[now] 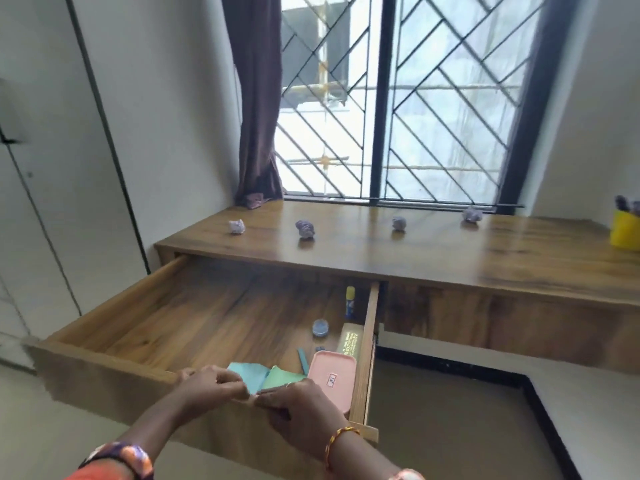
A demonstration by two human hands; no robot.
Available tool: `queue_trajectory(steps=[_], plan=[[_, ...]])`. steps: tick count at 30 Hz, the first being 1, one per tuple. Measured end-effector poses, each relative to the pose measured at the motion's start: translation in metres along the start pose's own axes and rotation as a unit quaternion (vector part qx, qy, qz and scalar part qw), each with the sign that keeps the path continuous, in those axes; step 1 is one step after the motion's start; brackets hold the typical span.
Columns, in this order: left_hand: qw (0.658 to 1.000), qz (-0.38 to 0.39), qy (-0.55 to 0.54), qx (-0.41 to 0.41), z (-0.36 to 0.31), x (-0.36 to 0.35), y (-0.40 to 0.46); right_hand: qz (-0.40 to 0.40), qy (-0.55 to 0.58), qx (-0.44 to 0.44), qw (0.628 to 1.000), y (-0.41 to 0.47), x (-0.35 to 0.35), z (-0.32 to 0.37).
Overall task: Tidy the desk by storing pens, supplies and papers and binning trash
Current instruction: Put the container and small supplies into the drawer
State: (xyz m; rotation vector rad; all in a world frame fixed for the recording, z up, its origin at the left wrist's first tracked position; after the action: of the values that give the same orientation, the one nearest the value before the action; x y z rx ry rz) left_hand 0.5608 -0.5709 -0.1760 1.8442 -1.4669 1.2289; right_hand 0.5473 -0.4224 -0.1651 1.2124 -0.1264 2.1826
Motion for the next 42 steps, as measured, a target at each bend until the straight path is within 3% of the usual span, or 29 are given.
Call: queue_trajectory(steps=[2,4,8,20,32,42], plan=[[0.998,0.053,-0.016,-0.010,-0.005,-0.002,-0.006,-0.026,0.013,-0.021,0.999,-0.004,0.002,-0.001],[0.997,0.069,0.035,-0.016,-0.009,-0.004,-0.012,-0.043,0.022,-0.035,0.998,-0.007,0.005,0.000],[0.988,0.019,0.148,-0.036,-0.005,-0.006,-0.004,-0.065,0.044,-0.039,0.996,-0.006,0.012,0.001],[0.979,0.096,0.173,-0.048,-0.001,-0.009,0.010,-0.047,0.118,-0.166,0.978,0.003,0.007,-0.027],[0.955,0.098,0.216,-0.176,0.001,-0.013,0.004,-0.097,0.019,-0.303,0.948,0.003,0.000,-0.012],[0.907,0.167,0.260,-0.287,0.000,-0.012,0.010,-0.184,-0.061,-0.370,0.909,-0.001,-0.005,0.003]])
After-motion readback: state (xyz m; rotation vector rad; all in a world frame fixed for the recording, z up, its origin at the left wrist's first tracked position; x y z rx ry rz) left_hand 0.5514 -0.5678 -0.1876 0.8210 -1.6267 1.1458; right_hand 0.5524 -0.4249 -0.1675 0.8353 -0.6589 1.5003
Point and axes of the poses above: each hand's wrist, its own y-axis towards the middle knuckle, its own x-axis out of the back of the hand, z = x × y, the point moved 7 cm from there along y, towards the middle knuckle, and after that the axes turned 2 degrees about x, right-handed, at the moved point
